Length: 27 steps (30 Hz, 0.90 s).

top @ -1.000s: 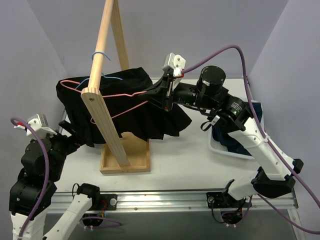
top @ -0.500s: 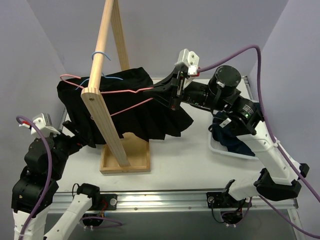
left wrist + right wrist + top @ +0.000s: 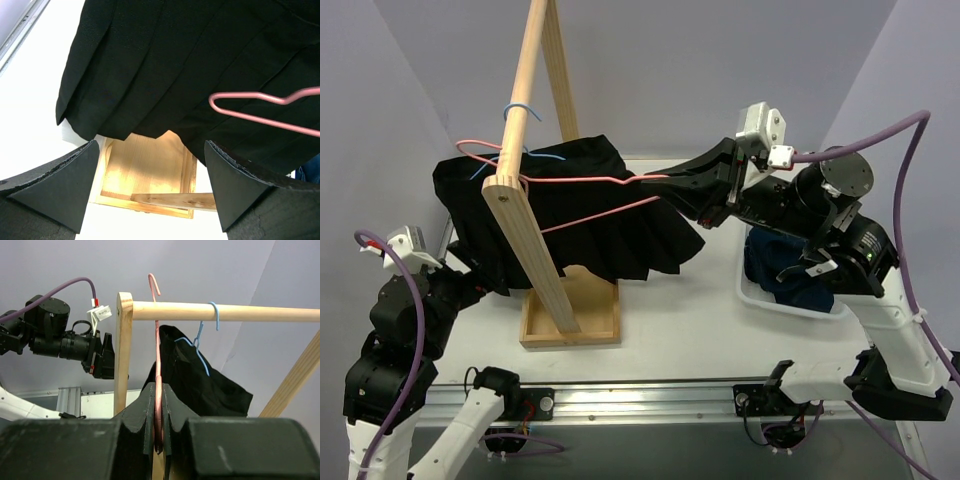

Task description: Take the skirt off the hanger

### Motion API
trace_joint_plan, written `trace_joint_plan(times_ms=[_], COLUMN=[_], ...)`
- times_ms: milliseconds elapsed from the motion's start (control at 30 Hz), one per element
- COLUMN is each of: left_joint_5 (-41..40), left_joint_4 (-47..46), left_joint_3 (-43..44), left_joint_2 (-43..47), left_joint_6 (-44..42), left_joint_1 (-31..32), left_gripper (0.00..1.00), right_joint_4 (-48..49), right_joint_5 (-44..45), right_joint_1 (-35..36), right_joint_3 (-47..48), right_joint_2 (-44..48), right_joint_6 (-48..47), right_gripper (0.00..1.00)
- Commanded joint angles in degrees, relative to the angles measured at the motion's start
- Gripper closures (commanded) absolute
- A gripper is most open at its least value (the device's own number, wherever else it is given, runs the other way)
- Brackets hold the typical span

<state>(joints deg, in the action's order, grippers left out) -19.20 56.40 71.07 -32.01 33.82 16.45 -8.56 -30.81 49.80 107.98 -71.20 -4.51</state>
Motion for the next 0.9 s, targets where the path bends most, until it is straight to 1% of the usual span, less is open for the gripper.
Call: trace_joint_plan(times_ms=[0, 200, 433, 467, 600, 700, 867], left_joint_5=[0.6, 0.9, 0.6, 0.5, 0.5, 0.8, 1.4], left_joint_4=[-1.4, -1.5, -1.4, -1.4, -1.4, -1.6, -1.6], left_joint_3=[0.8, 1.0, 1.3, 1.4, 1.9, 2.1, 1.8], left_joint_2=[-0.6, -1.1, -1.2, -1.3, -1.7, -1.5, -0.8], left_joint_6=[-0.1, -0.1, -0.4, -0.5, -0.9, -1.0, -1.2], left_joint_1=[0.1, 0.1, 0.1, 0.1, 0.1, 0.1, 0.1], left_gripper=[0.05, 0.05, 0.05, 0.05, 0.05, 0.05, 0.04], right_joint_4=[3.2, 3.3, 3.2, 2.6, -1.2, -3.3, -3.0], right_joint_5=[1.5, 2.9, 5.8, 6.5, 14.6, 15.2, 14.8], right_joint_1=[-0.4, -0.4, -0.4, -0.4, -0.4, -0.4, -0.4], right_joint_3=[-2.1, -6.1, -15.2, -16.0, -20.5, -24.6, -30.4], right_joint_2=[3.7, 7.4, 13.5, 13.9, 14.9, 14.9, 14.7], right_joint_6=[0.0, 0.5, 2.1, 2.8, 6.1, 8.3, 12.2], right_gripper=[1.0, 1.0, 1.0, 1.0, 1.0, 1.0, 1.0])
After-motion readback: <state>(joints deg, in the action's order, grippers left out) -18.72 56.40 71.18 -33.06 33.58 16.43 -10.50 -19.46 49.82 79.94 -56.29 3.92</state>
